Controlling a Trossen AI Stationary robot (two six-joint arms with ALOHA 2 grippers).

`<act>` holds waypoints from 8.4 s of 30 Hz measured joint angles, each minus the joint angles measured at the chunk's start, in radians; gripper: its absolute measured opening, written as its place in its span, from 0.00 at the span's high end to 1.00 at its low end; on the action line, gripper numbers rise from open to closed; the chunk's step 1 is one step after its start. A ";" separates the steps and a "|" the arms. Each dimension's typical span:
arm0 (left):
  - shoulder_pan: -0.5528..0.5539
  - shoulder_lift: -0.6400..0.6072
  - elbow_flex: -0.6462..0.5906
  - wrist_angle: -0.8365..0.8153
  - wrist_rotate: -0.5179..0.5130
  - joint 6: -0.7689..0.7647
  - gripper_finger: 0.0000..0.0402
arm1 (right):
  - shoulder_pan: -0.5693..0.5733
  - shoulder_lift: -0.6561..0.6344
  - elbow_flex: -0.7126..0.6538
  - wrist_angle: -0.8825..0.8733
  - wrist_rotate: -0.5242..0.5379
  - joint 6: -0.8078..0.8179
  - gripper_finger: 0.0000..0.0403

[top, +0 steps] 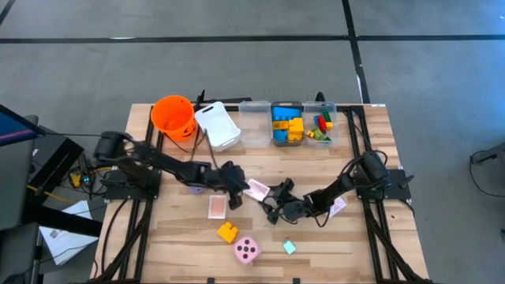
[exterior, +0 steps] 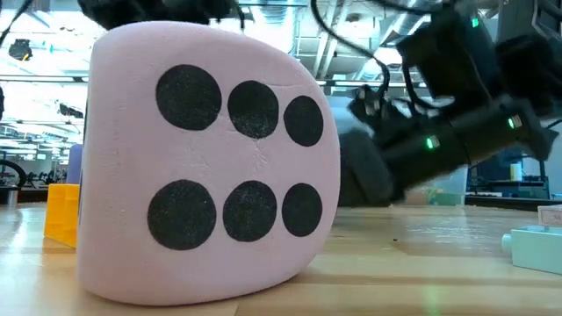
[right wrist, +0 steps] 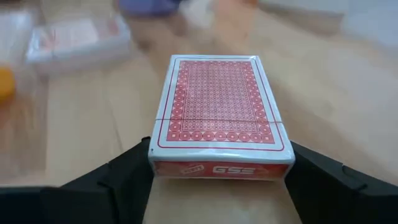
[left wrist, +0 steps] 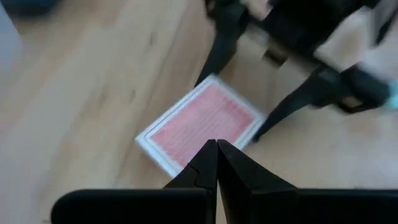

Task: Pick & Place Toys
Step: Put the red deck of cards into the left transparent bin

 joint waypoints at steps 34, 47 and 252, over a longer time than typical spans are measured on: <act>-0.063 -0.550 0.000 -0.204 -0.207 0.145 1.00 | -0.618 -0.308 0.193 -0.206 -0.333 -0.193 0.06; -0.064 -0.551 0.000 -0.227 -0.207 0.122 1.00 | -0.471 -0.320 0.211 -0.282 -0.407 -0.260 0.22; -0.329 -0.602 0.000 -0.245 -0.308 0.181 0.27 | -0.627 -0.323 0.528 -0.740 -0.134 -0.157 0.26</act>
